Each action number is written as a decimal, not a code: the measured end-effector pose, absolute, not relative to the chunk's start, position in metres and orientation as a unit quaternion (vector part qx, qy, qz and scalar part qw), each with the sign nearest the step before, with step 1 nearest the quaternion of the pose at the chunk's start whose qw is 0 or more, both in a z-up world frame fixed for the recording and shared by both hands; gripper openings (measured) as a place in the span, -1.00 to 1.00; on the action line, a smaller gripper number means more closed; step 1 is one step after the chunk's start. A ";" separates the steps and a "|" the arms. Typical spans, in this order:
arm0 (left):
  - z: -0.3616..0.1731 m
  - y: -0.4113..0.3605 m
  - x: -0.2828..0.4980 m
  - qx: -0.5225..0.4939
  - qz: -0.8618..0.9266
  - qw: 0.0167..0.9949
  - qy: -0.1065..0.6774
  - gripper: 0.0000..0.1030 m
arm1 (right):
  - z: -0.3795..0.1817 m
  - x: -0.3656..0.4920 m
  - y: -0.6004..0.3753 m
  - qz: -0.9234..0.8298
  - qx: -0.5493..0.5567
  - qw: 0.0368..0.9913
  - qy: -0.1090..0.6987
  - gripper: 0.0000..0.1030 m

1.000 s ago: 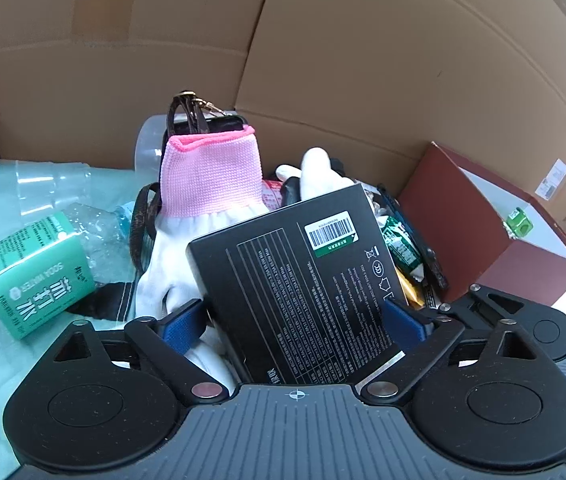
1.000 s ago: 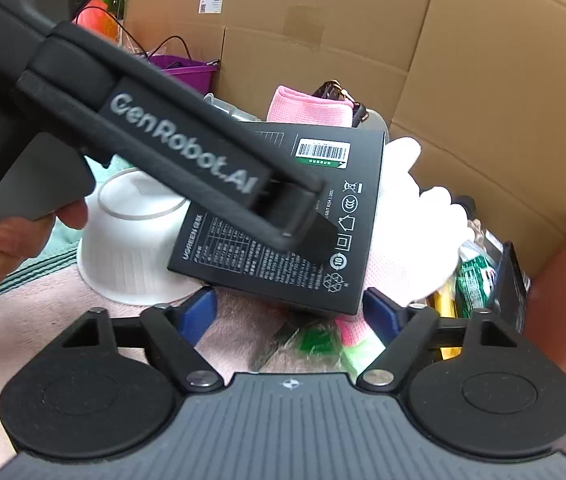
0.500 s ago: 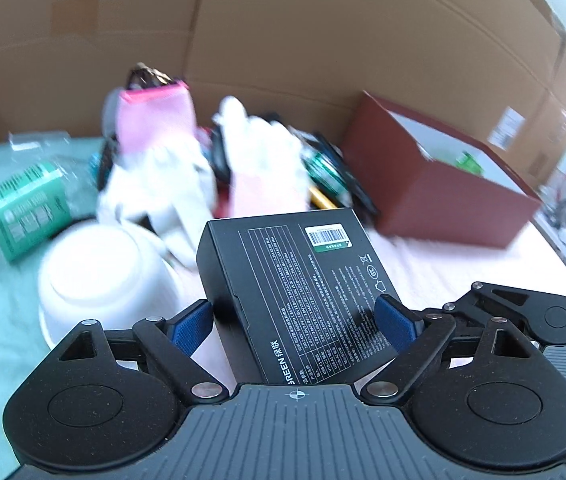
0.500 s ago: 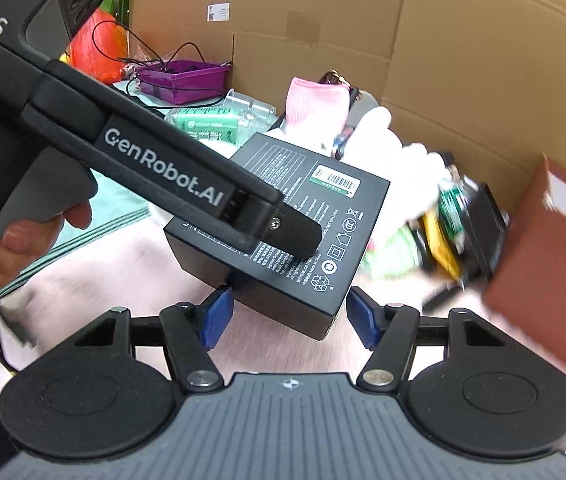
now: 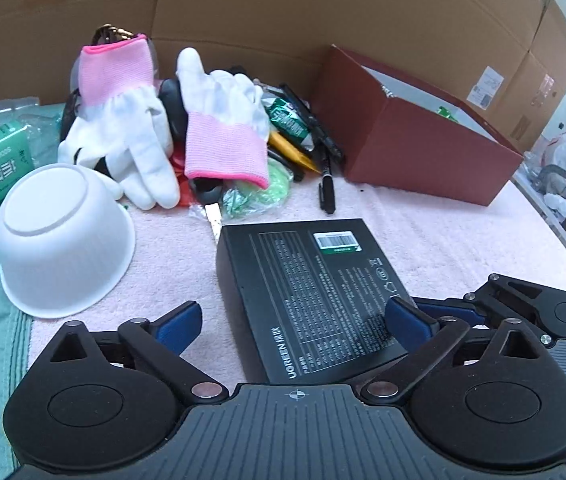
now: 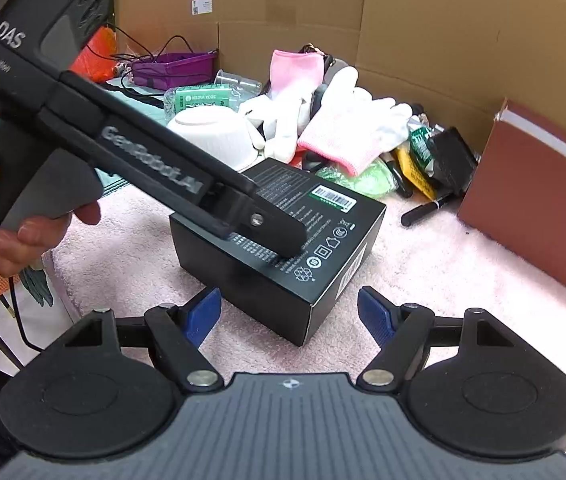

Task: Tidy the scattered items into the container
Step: 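Lift the black box off the pile with the left gripper, then carry the black box into the brown container and open the left gripper, then withdraw the left gripper from the container toward the white gloves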

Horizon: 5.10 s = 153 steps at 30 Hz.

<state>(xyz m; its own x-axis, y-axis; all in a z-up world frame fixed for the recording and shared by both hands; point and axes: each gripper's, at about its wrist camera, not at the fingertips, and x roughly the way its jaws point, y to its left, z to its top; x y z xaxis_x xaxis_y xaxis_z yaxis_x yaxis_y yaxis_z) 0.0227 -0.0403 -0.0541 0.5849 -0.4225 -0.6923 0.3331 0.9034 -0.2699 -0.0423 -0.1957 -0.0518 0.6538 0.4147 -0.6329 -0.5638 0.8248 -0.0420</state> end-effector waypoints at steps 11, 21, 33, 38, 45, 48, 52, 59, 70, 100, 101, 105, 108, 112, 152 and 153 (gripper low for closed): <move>-0.061 -0.036 0.028 -0.082 -0.248 0.877 0.404 0.89 | -0.054 -0.039 -0.202 0.276 -0.094 0.905 0.311 0.51; -0.064 -0.038 0.027 -0.079 -0.265 0.872 0.403 0.89 | -0.056 -0.031 -0.201 0.288 -0.090 0.898 0.320 0.50; -0.070 -0.036 0.036 -0.094 -0.274 0.864 0.412 0.86 | -0.058 -0.021 -0.198 0.290 -0.079 0.895 0.328 0.51; -0.061 -0.039 0.032 -0.078 -0.266 0.873 0.401 0.72 | -0.055 -0.023 -0.197 0.282 -0.084 0.897 0.330 0.44; -0.043 -0.055 0.034 -0.061 -0.280 0.878 0.383 0.67 | -0.044 -0.027 -0.208 0.263 -0.088 0.906 0.320 0.41; -0.031 -0.066 0.037 -0.055 -0.289 0.881 0.371 0.67 | -0.037 -0.028 -0.216 0.252 -0.089 0.912 0.312 0.41; -0.006 -0.082 0.047 -0.047 -0.304 0.887 0.346 0.66 | -0.021 -0.026 -0.229 0.238 -0.089 0.923 0.291 0.41; 0.043 -0.122 0.076 -0.022 -0.328 0.899 0.289 0.66 | 0.024 -0.003 -0.260 0.206 -0.088 0.941 0.253 0.40; 0.069 -0.186 0.158 -0.016 -0.333 0.902 0.274 0.66 | 0.068 0.072 -0.315 0.164 -0.064 0.952 0.252 0.39; 0.012 -0.244 0.254 0.002 -0.315 0.886 0.340 0.94 | 0.009 0.224 -0.364 0.144 -0.084 0.902 0.399 0.43; 0.014 -0.241 0.252 -0.001 -0.314 0.887 0.339 0.99 | 0.007 0.225 -0.363 0.139 -0.091 0.902 0.400 0.53; 0.017 -0.232 0.250 -0.010 -0.329 0.881 0.341 1.00 | 0.006 0.227 -0.363 0.128 -0.093 0.907 0.391 0.68; 0.018 -0.231 0.247 -0.009 -0.332 0.880 0.338 1.00 | 0.007 0.234 -0.377 0.134 -0.092 0.905 0.393 0.71; 0.019 -0.227 0.242 -0.013 -0.333 0.880 0.339 1.00 | 0.016 0.226 -0.360 0.137 -0.096 0.903 0.396 0.71; -0.040 -0.081 0.030 -0.152 -0.257 0.892 0.340 1.00 | 0.009 0.005 -0.239 0.186 -0.095 0.951 0.226 0.96; -0.045 -0.073 0.027 -0.153 -0.251 0.891 0.345 1.00 | 0.005 0.001 -0.232 0.194 -0.092 0.949 0.231 0.96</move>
